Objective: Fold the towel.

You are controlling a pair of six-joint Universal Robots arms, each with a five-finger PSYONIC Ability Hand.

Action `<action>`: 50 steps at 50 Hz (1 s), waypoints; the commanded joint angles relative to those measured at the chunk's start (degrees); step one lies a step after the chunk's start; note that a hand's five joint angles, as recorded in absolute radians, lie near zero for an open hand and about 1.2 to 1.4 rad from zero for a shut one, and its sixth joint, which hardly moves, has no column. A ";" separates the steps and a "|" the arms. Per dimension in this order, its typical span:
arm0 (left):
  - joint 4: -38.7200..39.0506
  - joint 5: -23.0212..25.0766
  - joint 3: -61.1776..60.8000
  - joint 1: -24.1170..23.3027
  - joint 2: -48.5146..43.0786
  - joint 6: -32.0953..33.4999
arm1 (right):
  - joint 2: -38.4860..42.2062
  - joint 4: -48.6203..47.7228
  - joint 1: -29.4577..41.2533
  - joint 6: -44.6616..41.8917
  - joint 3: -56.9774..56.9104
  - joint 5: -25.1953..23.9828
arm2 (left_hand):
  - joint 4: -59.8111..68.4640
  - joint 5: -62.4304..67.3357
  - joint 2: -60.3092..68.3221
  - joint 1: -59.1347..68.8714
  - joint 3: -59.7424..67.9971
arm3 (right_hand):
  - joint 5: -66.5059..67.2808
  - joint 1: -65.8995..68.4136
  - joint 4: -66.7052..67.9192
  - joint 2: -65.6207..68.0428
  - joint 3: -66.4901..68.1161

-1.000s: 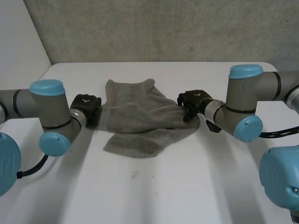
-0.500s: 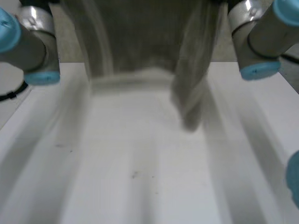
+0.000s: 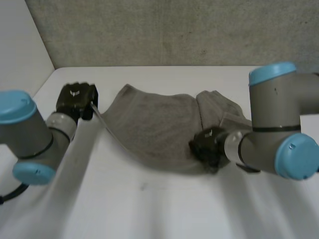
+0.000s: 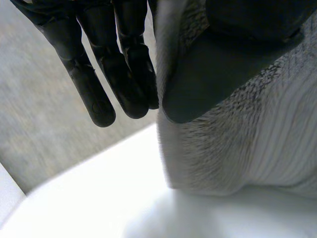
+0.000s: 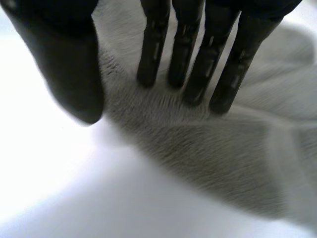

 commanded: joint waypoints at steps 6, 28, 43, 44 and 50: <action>0.23 0.53 -12.03 3.08 7.08 0.02 | -14.25 -11.34 -0.87 5.49 14.78 -4.41 | 10.20 10.71 10.22 10.73 10.26 | -23.21 -24.36 -24.61 -23.69 -24.44; 0.50 0.62 -23.45 8.62 22.63 -0.06 | -8.82 -14.17 -5.62 5.32 -3.32 -4.23 | 10.20 10.71 10.22 10.73 10.26 | -19.84 -20.99 -21.24 -20.32 -21.07; 0.85 2.11 -24.51 12.22 25.27 -0.15 | 13.48 -8.72 -7.37 -4.69 -25.45 -3.35 | 10.20 10.71 10.22 10.73 10.26 | -8.25 -9.40 -9.65 -8.73 -9.48; 0.85 2.11 -24.51 12.22 25.27 -0.15 | 13.50 -8.72 -7.38 -4.70 -25.47 -3.35 | 10.20 10.71 10.22 10.73 10.26 | -8.24 -9.39 -9.63 -8.72 -9.46; 0.85 4.49 -24.86 13.63 24.66 -0.59 | 19.57 -8.55 -7.73 -6.28 -29.77 -2.21 | 10.20 10.71 10.22 10.73 10.26 | -5.04 -6.19 -6.44 -5.52 -6.27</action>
